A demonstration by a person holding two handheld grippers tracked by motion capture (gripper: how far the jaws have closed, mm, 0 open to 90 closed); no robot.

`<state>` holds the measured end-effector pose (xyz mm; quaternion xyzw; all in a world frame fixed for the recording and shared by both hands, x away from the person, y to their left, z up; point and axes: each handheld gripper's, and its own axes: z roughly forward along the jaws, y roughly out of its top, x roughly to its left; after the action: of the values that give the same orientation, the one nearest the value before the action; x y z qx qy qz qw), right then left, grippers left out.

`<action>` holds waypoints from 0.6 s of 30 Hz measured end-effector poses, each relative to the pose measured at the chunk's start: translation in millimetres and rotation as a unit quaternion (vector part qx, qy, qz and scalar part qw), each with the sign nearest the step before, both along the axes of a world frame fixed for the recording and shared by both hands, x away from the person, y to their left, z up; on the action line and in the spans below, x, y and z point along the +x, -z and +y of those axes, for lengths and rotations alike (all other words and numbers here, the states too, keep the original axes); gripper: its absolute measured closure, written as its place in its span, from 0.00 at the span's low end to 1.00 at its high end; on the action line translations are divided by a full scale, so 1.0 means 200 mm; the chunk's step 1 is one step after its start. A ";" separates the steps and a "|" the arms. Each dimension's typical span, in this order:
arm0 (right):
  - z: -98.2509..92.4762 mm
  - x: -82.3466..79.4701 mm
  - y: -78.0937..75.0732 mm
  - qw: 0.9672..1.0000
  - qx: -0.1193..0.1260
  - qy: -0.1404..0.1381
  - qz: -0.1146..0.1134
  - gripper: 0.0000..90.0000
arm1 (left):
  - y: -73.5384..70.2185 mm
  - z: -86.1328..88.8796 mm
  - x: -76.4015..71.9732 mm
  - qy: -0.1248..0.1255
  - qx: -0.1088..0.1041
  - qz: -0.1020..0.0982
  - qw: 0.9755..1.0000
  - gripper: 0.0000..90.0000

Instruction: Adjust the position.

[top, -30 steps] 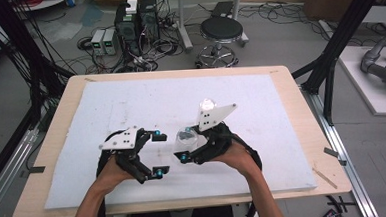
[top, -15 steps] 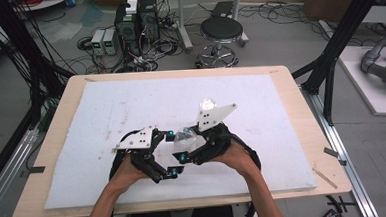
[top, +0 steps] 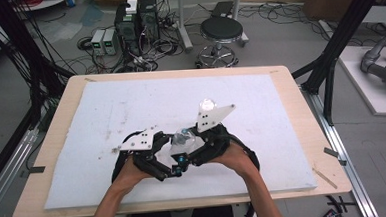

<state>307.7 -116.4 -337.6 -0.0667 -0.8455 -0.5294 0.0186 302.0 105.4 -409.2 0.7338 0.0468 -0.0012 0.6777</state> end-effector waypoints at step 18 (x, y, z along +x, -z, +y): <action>0.01 0.00 0.01 1.000 0.001 -0.003 0.002 0.42 | 0.01 0.01 0.00 -0.004 0.008 -0.003 1.000 0.33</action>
<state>308.1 -115.4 -339.4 -0.0649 -0.8454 -0.5297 0.0223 301.2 107.2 -412.2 0.7392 0.0473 0.0042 0.6718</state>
